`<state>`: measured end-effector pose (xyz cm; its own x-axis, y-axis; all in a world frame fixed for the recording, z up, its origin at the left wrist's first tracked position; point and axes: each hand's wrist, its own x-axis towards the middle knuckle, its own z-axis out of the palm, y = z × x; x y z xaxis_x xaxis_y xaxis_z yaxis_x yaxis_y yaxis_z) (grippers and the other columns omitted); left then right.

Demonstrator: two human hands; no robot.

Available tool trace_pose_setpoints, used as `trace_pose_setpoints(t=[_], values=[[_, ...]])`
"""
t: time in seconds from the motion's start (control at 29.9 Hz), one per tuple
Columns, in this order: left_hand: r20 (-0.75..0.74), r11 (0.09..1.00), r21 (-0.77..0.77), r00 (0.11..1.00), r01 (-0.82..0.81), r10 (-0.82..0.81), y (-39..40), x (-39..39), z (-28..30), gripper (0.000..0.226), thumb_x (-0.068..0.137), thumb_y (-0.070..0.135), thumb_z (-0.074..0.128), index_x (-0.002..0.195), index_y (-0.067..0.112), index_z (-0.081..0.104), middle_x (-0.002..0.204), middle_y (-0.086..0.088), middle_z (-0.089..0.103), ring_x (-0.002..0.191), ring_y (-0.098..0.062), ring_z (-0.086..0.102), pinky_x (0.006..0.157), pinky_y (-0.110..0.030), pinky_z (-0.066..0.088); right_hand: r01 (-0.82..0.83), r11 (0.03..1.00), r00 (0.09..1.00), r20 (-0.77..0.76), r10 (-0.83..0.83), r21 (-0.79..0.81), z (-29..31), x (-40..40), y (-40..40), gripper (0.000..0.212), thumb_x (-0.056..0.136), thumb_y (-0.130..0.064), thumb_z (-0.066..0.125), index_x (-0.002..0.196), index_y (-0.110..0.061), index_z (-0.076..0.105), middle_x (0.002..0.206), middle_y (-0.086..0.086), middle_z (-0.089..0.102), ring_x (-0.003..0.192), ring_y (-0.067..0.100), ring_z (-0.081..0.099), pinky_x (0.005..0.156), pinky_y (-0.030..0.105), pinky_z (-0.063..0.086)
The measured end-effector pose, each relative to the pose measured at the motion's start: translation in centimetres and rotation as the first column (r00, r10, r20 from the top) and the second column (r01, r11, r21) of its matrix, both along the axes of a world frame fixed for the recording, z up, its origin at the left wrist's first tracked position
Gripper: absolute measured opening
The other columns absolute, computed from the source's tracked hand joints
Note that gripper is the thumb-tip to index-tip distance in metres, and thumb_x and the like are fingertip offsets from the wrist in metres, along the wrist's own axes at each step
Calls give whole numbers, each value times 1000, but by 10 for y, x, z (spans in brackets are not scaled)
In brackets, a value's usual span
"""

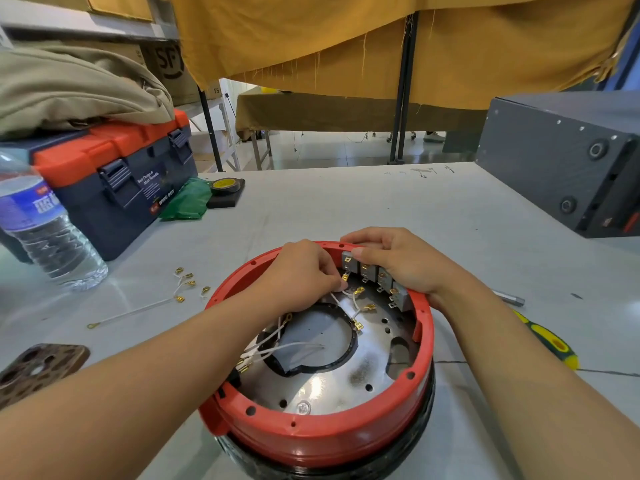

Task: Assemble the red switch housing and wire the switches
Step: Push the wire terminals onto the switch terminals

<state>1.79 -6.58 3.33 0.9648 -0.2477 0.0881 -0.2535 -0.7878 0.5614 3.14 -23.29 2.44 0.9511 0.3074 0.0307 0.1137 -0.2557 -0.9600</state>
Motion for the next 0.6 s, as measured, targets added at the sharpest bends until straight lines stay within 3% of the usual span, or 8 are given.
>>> trace_pose_setpoints(t=[0.3, 0.43, 0.6], values=[[8, 1000, 3, 1000, -15, 15, -2, 1, -3, 24, 78, 23, 75, 57, 27, 64, 50, 13, 57, 45, 13, 50, 44, -2, 33, -5, 1000, 1000, 14, 5, -17, 1, 0, 0, 24, 92, -10, 57, 114, -13, 65, 98, 1, 72, 92, 7, 64, 90, 20, 46], [14, 999, 11, 999, -31, 31, -2, 1, -3, 23, 79, 23, 74, 59, 25, 64, 53, 12, 57, 45, 12, 51, 47, -3, 35, -6, 1000, 1000, 14, 6, -19, 1, 0, 0, 23, 92, -10, 58, 113, -16, 66, 97, -2, 72, 88, 3, 64, 90, 20, 46], [43, 998, 40, 998, -51, 49, -3, -1, -2, 21, 79, 28, 74, 60, 28, 64, 58, 11, 59, 51, -1, 52, 46, -7, 36, -7, 1000, 1000, 9, 7, -4, 0, 1, -1, 22, 92, -9, 57, 111, -15, 66, 98, 1, 73, 88, 6, 65, 92, 23, 46]])
